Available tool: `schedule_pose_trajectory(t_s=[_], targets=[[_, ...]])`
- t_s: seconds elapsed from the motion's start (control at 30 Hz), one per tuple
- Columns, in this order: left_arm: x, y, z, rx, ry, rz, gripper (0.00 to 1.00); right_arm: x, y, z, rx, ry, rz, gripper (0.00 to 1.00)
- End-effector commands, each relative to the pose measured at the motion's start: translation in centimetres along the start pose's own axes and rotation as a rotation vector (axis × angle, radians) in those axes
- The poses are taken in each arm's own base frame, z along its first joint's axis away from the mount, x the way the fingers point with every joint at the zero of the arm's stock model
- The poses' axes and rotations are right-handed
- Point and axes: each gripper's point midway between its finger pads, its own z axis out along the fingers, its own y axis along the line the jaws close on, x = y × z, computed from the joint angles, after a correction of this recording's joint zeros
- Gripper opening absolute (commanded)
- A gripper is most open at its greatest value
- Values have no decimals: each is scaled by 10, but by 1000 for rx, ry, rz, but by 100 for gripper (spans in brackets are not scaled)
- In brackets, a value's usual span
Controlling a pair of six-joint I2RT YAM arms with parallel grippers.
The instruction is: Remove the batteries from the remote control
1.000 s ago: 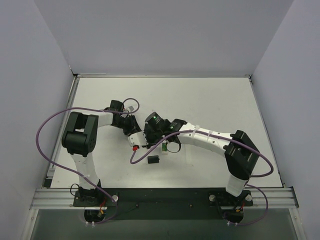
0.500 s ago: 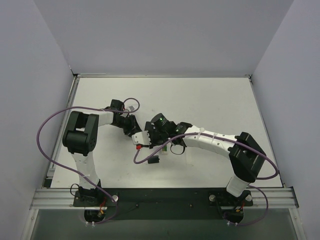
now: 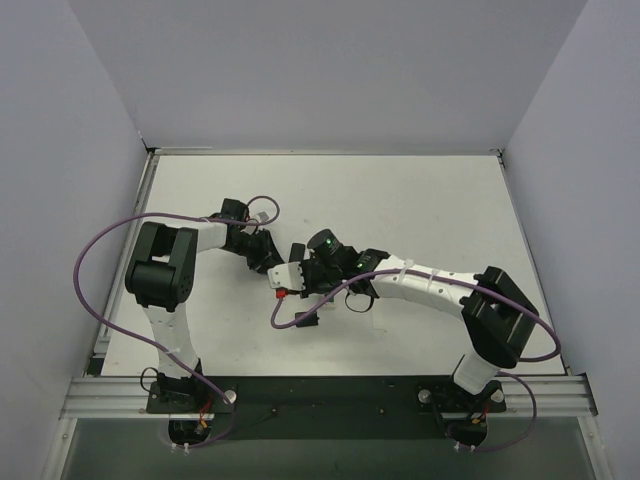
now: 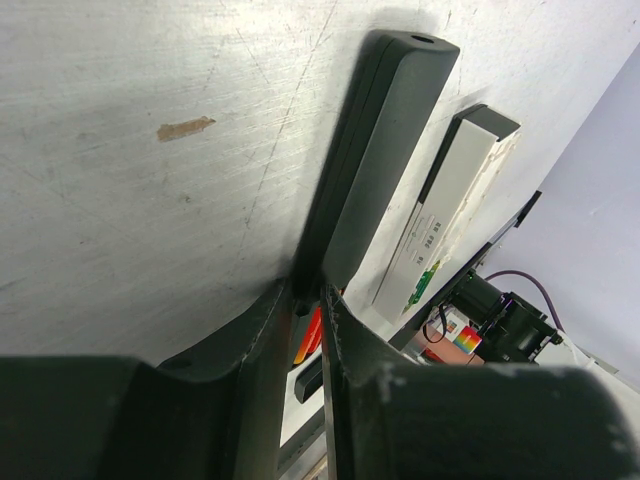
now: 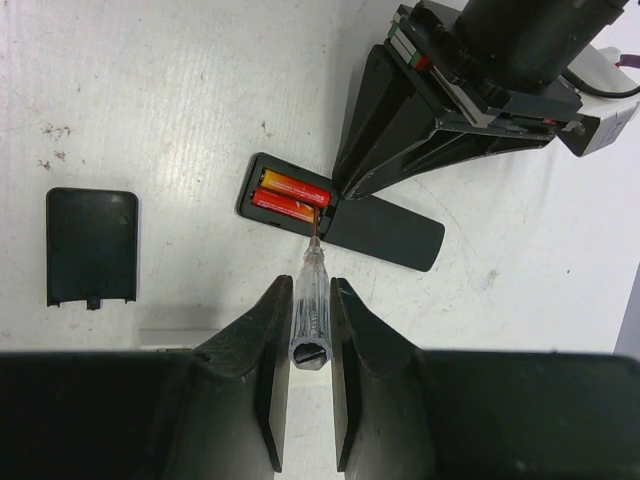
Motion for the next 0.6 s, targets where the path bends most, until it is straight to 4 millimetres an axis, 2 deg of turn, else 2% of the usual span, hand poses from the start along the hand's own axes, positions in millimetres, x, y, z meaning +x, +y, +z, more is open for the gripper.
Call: schedule_pose_trajectory(t_s=[0.0, 0.47, 0.57], targets=[[17, 29, 17, -121, 48, -4, 26, 36, 49, 7, -144, 71, 107, 0], [18, 32, 18, -131, 50, -9, 26, 46, 59, 7, -115, 72, 156, 0], [19, 32, 18, -132, 53, -7, 26, 43, 55, 6, -95, 53, 168, 0]])
